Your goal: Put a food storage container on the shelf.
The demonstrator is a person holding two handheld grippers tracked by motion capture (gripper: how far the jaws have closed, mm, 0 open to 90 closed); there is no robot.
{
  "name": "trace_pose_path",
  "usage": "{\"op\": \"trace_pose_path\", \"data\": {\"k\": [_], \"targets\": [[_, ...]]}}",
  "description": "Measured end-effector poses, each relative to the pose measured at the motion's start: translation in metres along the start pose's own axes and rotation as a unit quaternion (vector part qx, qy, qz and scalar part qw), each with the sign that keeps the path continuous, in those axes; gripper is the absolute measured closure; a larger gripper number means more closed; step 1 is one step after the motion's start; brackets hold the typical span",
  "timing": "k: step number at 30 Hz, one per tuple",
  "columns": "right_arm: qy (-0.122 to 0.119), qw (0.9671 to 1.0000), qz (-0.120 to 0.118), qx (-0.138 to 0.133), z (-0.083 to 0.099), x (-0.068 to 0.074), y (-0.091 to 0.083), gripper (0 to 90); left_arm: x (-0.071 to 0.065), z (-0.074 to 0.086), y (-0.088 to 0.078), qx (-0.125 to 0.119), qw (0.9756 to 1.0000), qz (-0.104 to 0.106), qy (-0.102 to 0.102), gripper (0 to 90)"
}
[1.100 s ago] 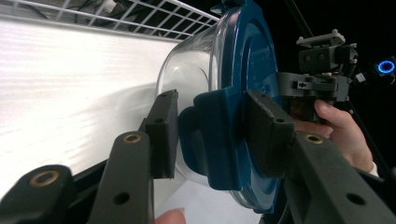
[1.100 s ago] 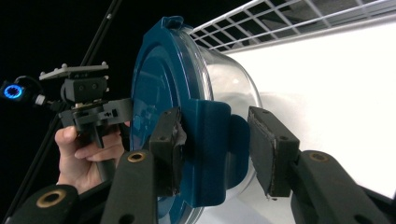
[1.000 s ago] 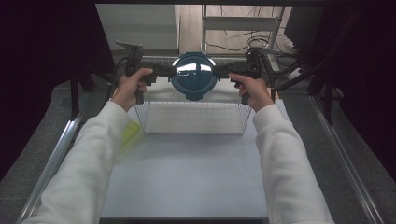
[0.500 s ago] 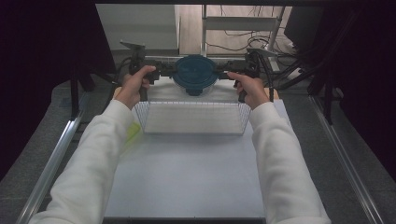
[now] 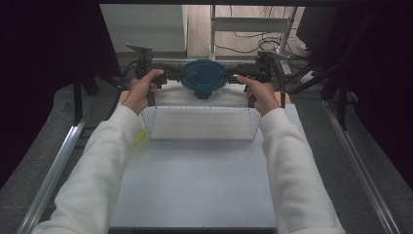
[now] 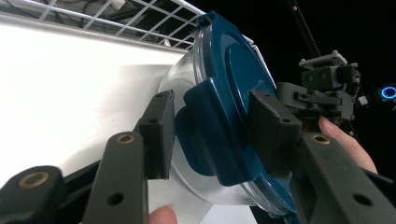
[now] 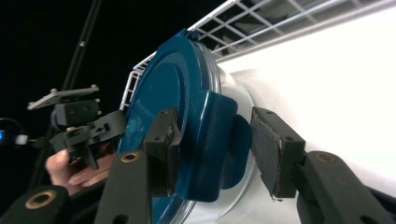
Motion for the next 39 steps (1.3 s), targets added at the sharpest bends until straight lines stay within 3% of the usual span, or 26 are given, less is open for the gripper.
{"op": "trace_pose_path", "data": {"k": [2, 3, 5, 7, 8, 10, 14, 18, 20, 21, 22, 23, 25, 27, 28, 31, 33, 37, 39], "targets": [[-0.015, 0.9997, 0.008, -0.02, -0.001, 0.002, -0.002, 43.4, -0.002, -0.003, -0.003, -0.021, 0.9997, -0.007, 0.005, 48.9], [-0.019, 0.9994, 0.0, -0.031, -0.002, 0.004, -0.003, 42.5, -0.003, -0.005, -0.005, -0.031, 0.9994, -0.01, 0.008, 45.7], [-0.033, 0.9985, 0.003, -0.044, -0.002, 0.007, -0.009, 42.1, -0.005, -0.007, -0.011, -0.037, 0.9986, -0.028, 0.027, 41.5], [-0.045, 0.9978, -0.012, -0.047, 0.0, 0.012, -0.014, 40.8, -0.007, -0.007, -0.017, -0.041, 0.9977, -0.036, 0.041, 38.4], [-0.062, 0.9968, -0.007, -0.051, 0.001, 0.014, -0.017, 39.7, -0.009, -0.006, -0.021, -0.042, 0.9962, -0.051, 0.057, 36.7], [-0.099, 0.9933, 0.01, -0.057, 0.007, 0.018, -0.023, 38.9, -0.013, -0.002, -0.027, -0.04, 0.9928, -0.075, 0.084, 34.6], [-0.162, 0.9839, 0.025, -0.073, 0.019, 0.022, -0.035, 38.4, -0.032, 0.011, -0.038, -0.027, 0.9865, -0.091, 0.134, 33.0], [-0.232, 0.9692, 0.035, -0.073, 0.039, 0.016, -0.051, 40.7, -0.049, 0.028, -0.048, -0.011, 0.9786, -0.106, 0.176, 31.2], [-0.25, 0.965, 0.035, -0.071, 0.047, 0.01, -0.056, 41.8, -0.058, 0.042, -0.052, 0.004, 0.9705, -0.121, 0.209, 30.7], [-0.255, 0.964, 0.032, -0.069, 0.054, 0.004, -0.059, 42.0, -0.061, 0.047, -0.053, 0.008, 0.9675, -0.124, 0.22, 30.2], [-0.258, 0.9633, 0.031, -0.067, 0.058, 0.001, -0.061, 42.1, -0.065, 0.054, -0.054, 0.008, 0.9678, -0.116, 0.223, 30.2], [-0.263, 0.9621, 0.032, -0.065, 0.063, -0.004, -0.063, 42.1, -0.068, 0.062, -0.054, 0.006, 0.9695, -0.103, 0.222, 29.9], [-0.277, 0.9582, 0.033, -0.064, 0.074, -0.015, -0.067, 42.1, -0.071, 0.078, -0.057, 0.001, 0.9712, -0.091, 0.22, 29.8], [-0.285, 0.9559, 0.033, -0.064, 0.083, -0.025, -0.071, 42.1, -0.071, 0.09, -0.06, -0.005, 0.9722, -0.088, 0.217, 29.8], [-0.288, 0.9548, 0.033, -0.065, 0.086, -0.029, -0.073, 42.0, -0.07, 0.099, -0.062, -0.007, 0.9708, -0.094, 0.22, 29.8], [-0.304, 0.95, 0.031, -0.062, 0.1, -0.046, -0.077, 41.3, -0.07, 0.12, -0.065, -0.016, 0.9729, -0.086, 0.214, 29.9], [-0.31, 0.9485, 0.031, -0.059, 0.107, -0.054, -0.08, 40.9, -0.07, 0.138, -0.066, -0.011, 0.9708, -0.088, 0.223, 30.0], [-0.329, 0.9417, 0.045, -0.053, 0.123, -0.069, -0.087, 40.7, -0.072, 0.168, -0.065, 0.002, 0.9696, -0.079, 0.232, 30.6], [-0.337, 0.9388, 0.048, -0.05, 0.131, -0.076, -0.089, 40.4, -0.071, 0.188, -0.061, 0.028, 0.965, -0.077, 0.249, 30.7]]}}
Point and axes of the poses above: each handheld gripper's, and its own axes: y roughly forward along the jaws, z roughly out of its underside, x roughly to its left, the point moved 6 cm from there along y, roughly forward along the jaws, and after that the axes turned 15 degrees about y, right-handed, at the moved point
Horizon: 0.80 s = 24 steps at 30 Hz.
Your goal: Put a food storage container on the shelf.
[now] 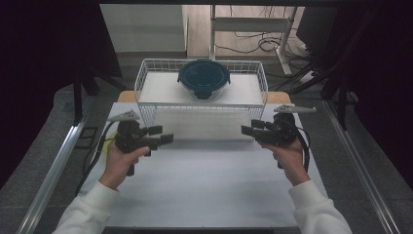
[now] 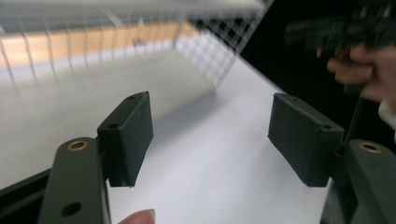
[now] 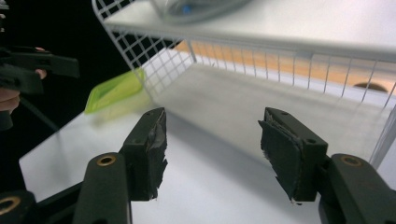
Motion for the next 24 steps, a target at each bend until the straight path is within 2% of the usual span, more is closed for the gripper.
{"op": "trace_pose_path", "data": {"k": [5, 7, 13, 15, 16, 18, 21, 24], "targets": [[-0.014, 0.9998, 0.006, 0.015, 0.027, 0.002, -0.005, 39.8, -0.016, 0.028, 0.006, 0.03, 0.9994, 0.018, 0.005, 30.6], [-0.018, 0.9996, 0.006, 0.022, 0.039, 0.003, -0.006, 39.6, -0.02, 0.036, 0.006, 0.043, 0.9989, 0.015, 0.011, 30.6], [-0.017, 0.9992, 0.004, 0.036, 0.066, 0.001, -0.008, 39.2, -0.027, 0.055, 0.001, 0.053, 0.9984, 0.021, 0.003, 30.8], [-0.011, 0.9993, 0.0, 0.036, 0.075, -0.001, -0.009, 39.1, -0.028, 0.063, 0.0, 0.062, 0.9979, 0.019, 0.001, 30.9], [-0.011, 0.9988, 0.002, 0.047, 0.08, -0.003, -0.009, 38.6, -0.029, 0.067, 0.001, 0.065, 0.9977, 0.018, -0.001, 30.9], [-0.016, 0.9982, 0.013, 0.056, 0.09, -0.008, -0.01, 38.6, -0.029, 0.074, 0.003, 0.073, 0.9972, 0.016, -0.005, 30.9], [-0.006, 0.9976, 0.017, 0.067, 0.1, -0.016, -0.012, 38.5, -0.032, 0.08, 0.006, 0.086, 0.9962, 0.01, 0.004, 30.9], [-0.002, 0.997, 0.021, 0.075, 0.109, -0.02, -0.011, 38.4, -0.036, 0.083, 0.008, 0.091, 0.9958, 0.012, 0.006, 30.9]]}}
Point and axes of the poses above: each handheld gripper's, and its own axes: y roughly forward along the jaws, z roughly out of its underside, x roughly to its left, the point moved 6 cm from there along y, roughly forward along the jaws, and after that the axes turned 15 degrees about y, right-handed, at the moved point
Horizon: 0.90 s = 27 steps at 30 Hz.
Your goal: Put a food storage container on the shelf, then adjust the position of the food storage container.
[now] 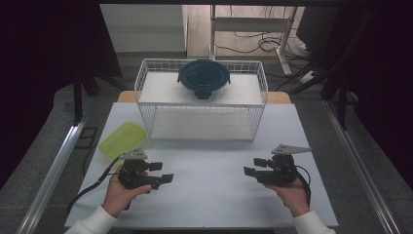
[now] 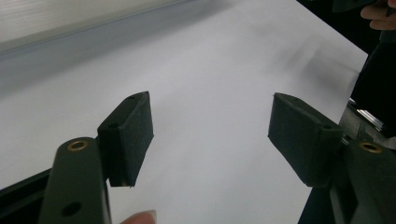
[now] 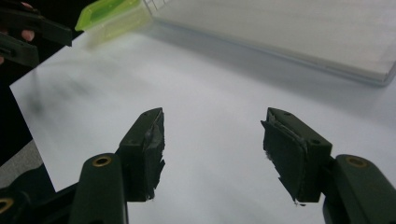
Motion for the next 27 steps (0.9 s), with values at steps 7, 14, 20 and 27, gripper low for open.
{"op": "trace_pose_path", "data": {"k": [7, 14, 20, 27], "targets": [[-0.003, 1.0, 0.003, 0.004, 0.006, -0.001, 0.003, 38.3, -0.002, 0.003, 0.001, 0.009, 1.0, -0.002, -0.001, 30.9], [0.0, 1.0, 0.005, 0.003, 0.005, -0.001, 0.003, 38.3, -0.003, 0.005, 0.001, 0.014, 0.9999, -0.007, 0.002, 30.7], [0.001, 1.0, 0.003, 0.004, 0.004, 0.0, 0.005, 38.0, -0.004, 0.004, -0.005, 0.009, 0.9999, -0.012, 0.001, 30.6], [0.003, 1.0, 0.004, 0.006, 0.006, 0.0, 0.006, 37.8, 0.001, 0.001, -0.017, 0.005, 0.9996, -0.029, -0.002, 30.5]]}}
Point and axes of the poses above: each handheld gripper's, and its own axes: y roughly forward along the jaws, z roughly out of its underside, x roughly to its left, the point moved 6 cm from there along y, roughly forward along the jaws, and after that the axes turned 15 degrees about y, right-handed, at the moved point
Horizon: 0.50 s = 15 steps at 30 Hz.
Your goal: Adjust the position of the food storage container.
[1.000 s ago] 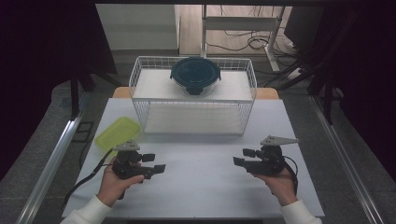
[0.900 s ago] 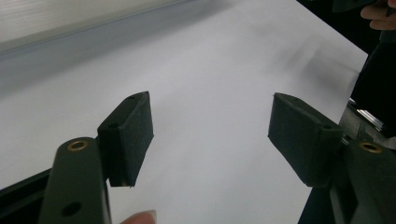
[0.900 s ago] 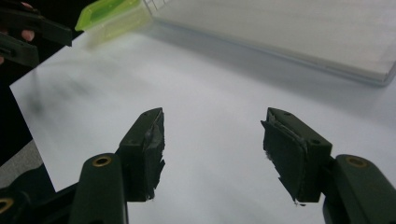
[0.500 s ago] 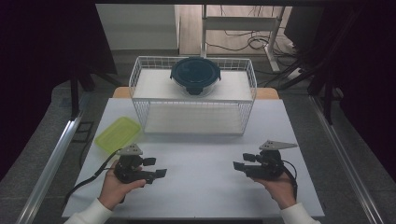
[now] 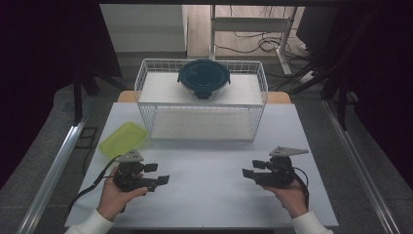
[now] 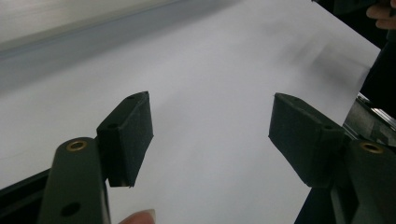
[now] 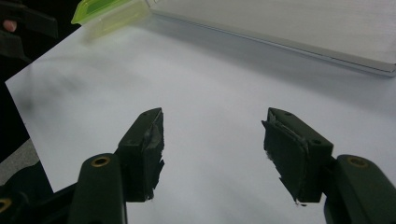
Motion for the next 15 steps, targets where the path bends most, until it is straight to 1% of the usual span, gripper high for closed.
{"op": "trace_pose_path", "data": {"k": [2, 5, 6, 8, 9, 11, 15], "targets": [[0.001, 1.0, -0.001, 0.0, 0.0, 0.001, 0.0, 37.7, 0.004, -0.001, -0.005, 0.0, 1.0, -0.008, 0.0, 30.6], [0.002, 1.0, -0.003, 0.002, 0.001, 0.001, 0.0, 37.6, 0.012, -0.003, -0.016, 0.001, 0.9997, -0.025, 0.002, 31.0], [0.001, 1.0, -0.003, 0.002, 0.001, 0.001, 0.0, 37.6, 0.016, -0.003, -0.022, 0.002, 0.9994, -0.035, 0.001, 31.9], [0.001, 1.0, -0.003, 0.003, 0.002, 0.0, -0.001, 37.6, 0.023, -0.005, -0.031, 0.001, 0.999, -0.045, -0.003, 33.4], [0.002, 1.0, -0.004, 0.002, 0.002, 0.0, -0.001, 37.6, 0.028, -0.006, -0.036, 0.0, 0.9987, -0.051, -0.006, 33.7], [0.005, 1.0, -0.003, 0.003, 0.004, -0.002, -0.002, 37.5, 0.043, -0.008, -0.049, -0.001, 0.998, -0.062, -0.013, 34.3], [0.01, 0.9999, -0.004, 0.004, 0.006, -0.003, -0.004, 37.5, 0.065, -0.011, -0.065, -0.006, 0.9966, -0.074, -0.035, 34.7]]}}
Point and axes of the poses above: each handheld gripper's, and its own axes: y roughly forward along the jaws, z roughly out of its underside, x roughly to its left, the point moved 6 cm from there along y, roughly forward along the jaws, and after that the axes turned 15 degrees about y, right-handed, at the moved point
